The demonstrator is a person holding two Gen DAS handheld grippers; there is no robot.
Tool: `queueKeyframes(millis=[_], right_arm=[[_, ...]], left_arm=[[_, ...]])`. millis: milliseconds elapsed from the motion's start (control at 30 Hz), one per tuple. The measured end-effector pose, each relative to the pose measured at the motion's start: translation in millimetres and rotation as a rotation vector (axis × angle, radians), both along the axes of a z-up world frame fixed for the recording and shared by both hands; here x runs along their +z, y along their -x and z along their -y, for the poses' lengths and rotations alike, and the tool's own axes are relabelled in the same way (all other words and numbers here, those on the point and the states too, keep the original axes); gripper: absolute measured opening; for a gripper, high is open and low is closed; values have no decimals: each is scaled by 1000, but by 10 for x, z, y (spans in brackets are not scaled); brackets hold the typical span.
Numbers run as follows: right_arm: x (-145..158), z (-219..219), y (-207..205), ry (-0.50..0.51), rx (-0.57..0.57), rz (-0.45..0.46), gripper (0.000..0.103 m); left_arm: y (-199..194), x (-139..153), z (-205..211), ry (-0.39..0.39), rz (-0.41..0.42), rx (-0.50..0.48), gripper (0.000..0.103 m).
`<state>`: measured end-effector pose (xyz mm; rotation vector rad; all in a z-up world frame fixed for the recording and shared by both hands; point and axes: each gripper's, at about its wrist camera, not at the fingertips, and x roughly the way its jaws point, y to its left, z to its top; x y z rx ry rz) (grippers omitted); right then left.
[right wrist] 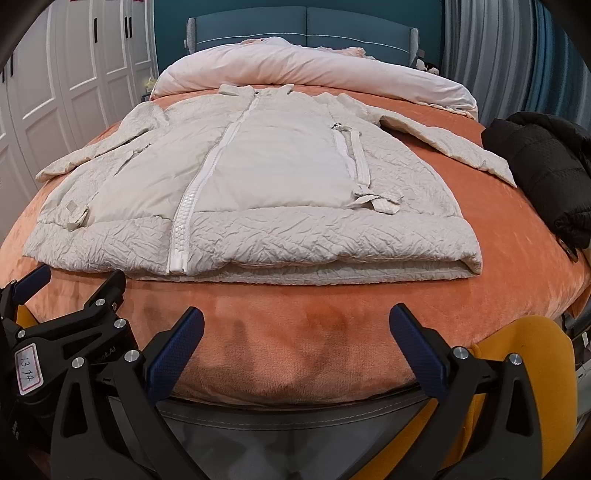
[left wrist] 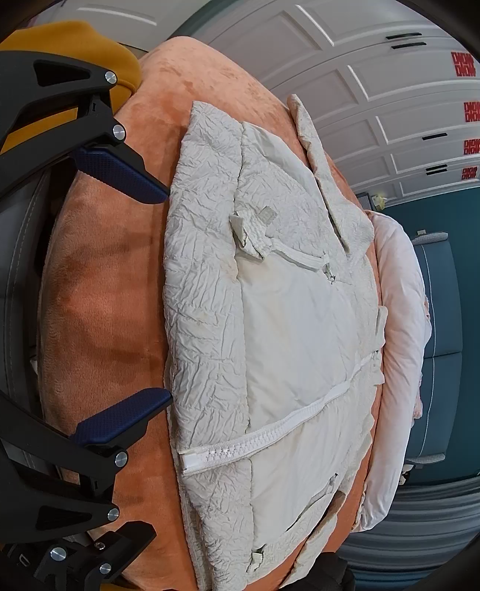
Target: Fold large clothes
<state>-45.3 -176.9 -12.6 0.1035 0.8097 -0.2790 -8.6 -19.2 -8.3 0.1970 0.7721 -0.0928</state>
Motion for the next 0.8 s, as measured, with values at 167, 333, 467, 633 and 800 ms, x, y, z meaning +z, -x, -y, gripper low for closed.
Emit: queueKeyframes(millis=[167,333,467,633,800], right_arm=[[-2,-1,0,1,0,-1,98],[-6,-2,0,0,1,-2,98],[-14,-8,0,0,2,-3,98],[-5,67,4,-32,-18,2,98],[135,680,-77,-176,-131,44,98]], left_arm=[[0,-1,1,1,-1,0,98],[-1,-1,-4,1,-1,1,98],[-1,0,-5,1,-1,0,98],[-31,20,-46,28,-10,20,98],[-231,158,-298,100,-31,88,98]])
